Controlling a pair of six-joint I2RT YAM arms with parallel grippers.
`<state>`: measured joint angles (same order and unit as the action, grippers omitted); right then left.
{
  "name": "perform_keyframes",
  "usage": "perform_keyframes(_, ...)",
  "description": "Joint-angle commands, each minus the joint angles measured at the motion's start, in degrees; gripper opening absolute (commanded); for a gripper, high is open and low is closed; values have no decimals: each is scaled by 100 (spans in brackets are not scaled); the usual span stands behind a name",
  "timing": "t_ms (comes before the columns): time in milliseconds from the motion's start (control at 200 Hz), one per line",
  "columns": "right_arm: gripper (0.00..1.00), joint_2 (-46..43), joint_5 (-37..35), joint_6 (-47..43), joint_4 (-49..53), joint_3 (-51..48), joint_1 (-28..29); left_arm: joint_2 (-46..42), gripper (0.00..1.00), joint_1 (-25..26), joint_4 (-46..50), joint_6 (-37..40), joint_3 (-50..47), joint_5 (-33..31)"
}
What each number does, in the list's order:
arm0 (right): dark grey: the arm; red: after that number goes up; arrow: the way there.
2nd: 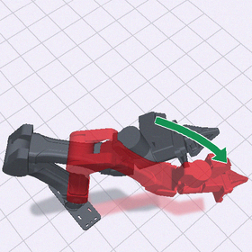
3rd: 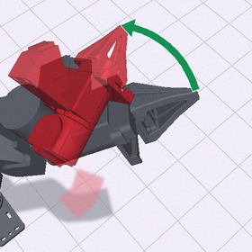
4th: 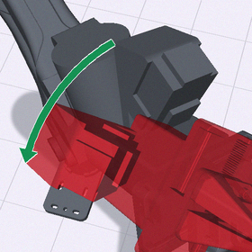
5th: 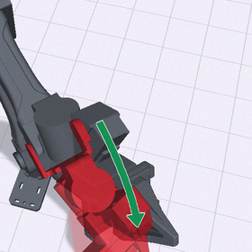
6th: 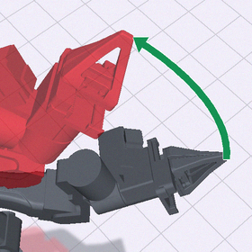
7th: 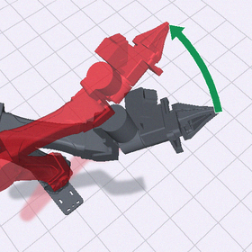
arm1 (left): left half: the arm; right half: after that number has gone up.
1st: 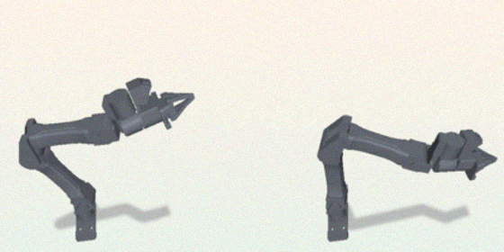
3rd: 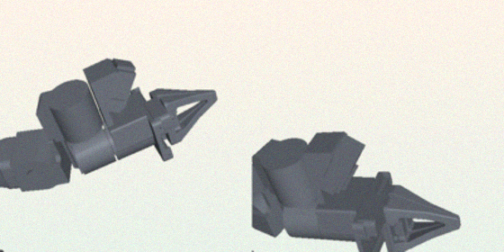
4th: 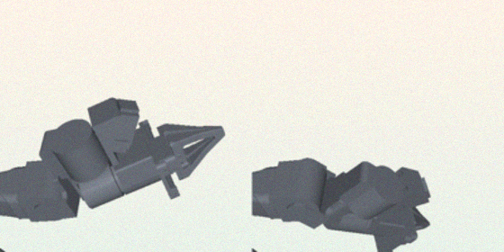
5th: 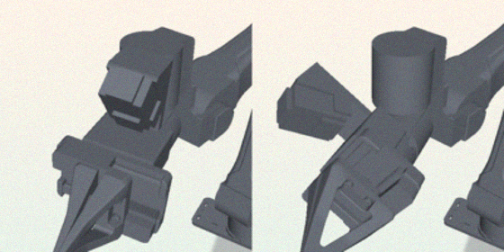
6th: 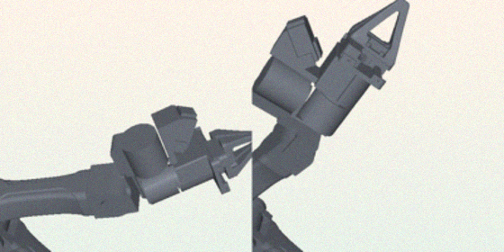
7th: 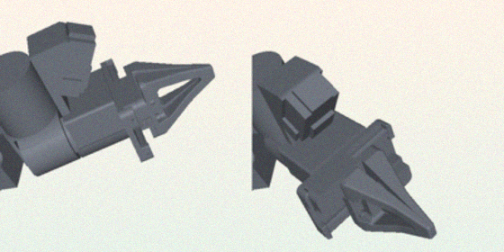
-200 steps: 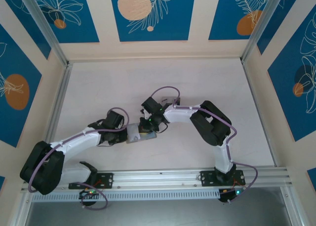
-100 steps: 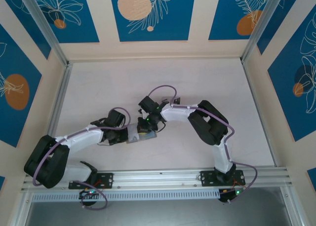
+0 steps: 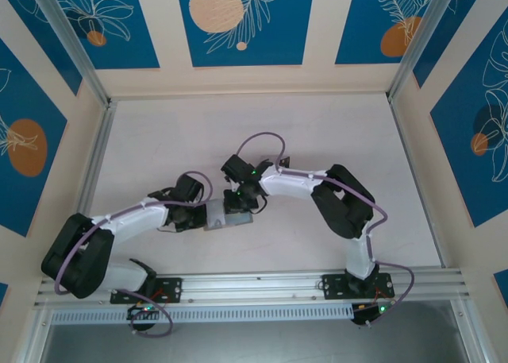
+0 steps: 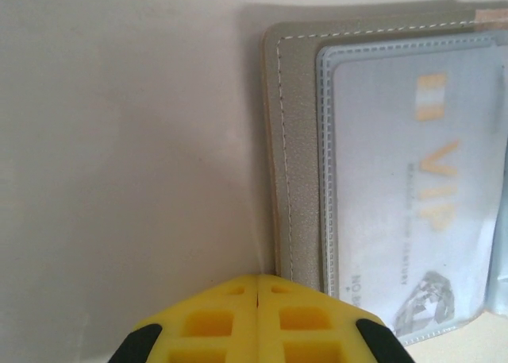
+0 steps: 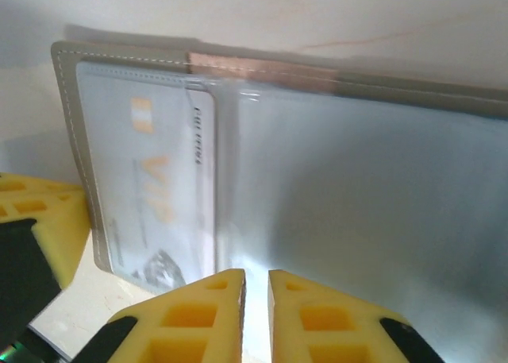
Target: Put the credit cards into the card holder
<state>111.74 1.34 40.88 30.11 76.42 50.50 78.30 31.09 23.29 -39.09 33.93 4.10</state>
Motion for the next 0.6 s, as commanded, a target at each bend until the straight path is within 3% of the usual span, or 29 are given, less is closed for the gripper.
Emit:
perform_keyframes(0,20,-402,-406,-490,712,212,-189,508,1,182,-711,189,-47,251)
perform_keyframes(330,32,243,-656,-1171,1181,863,-289,668,1,309,-954,-10,43,162)
perform_keyframes(595,34,567,-434,-1359,1055,923,-241,774,1,397,-993,-99,58,135)
